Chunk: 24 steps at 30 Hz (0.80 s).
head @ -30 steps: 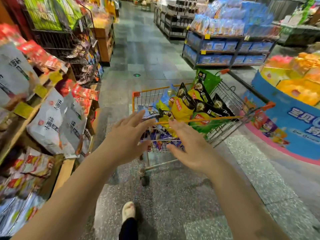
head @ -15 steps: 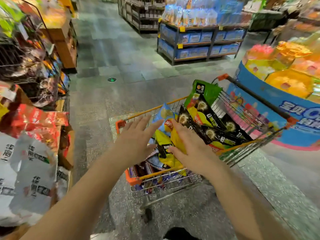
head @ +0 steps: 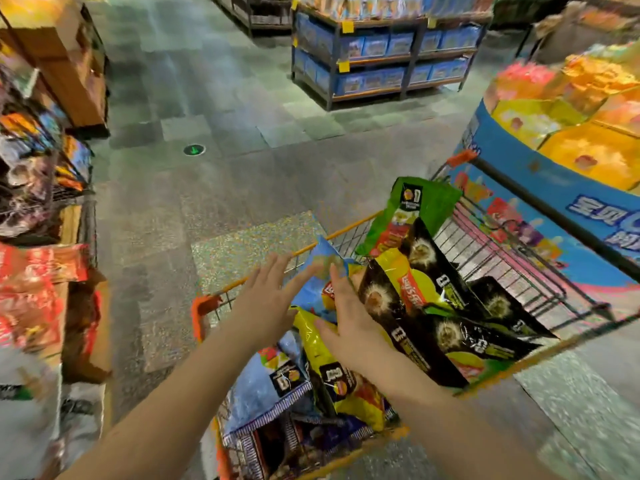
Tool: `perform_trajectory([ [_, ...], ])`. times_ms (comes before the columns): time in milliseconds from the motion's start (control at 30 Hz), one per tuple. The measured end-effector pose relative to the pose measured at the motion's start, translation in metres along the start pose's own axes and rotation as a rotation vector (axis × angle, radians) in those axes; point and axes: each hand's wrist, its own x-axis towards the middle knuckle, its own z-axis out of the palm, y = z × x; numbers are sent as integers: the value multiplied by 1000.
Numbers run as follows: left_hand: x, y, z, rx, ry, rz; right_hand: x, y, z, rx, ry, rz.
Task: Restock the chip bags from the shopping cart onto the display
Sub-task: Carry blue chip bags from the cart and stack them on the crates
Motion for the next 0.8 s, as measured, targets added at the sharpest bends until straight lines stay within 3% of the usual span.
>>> perform_trajectory([
  [200,43,-27,63,-68,-237,13,49,29,43,73,-57,217],
  [333,65,-44,108,-34,-247,88,72,45,64,16,-110,372],
  [433,77,-57,134,-46,-224,64,88,58,74,-7,-133,430],
  [567,81,-65,151,-51,-391,38,101,70,90,4,-115,481],
  [800,69,-72,198,-164,-506,87,101,85,111,3,-120,544],
])
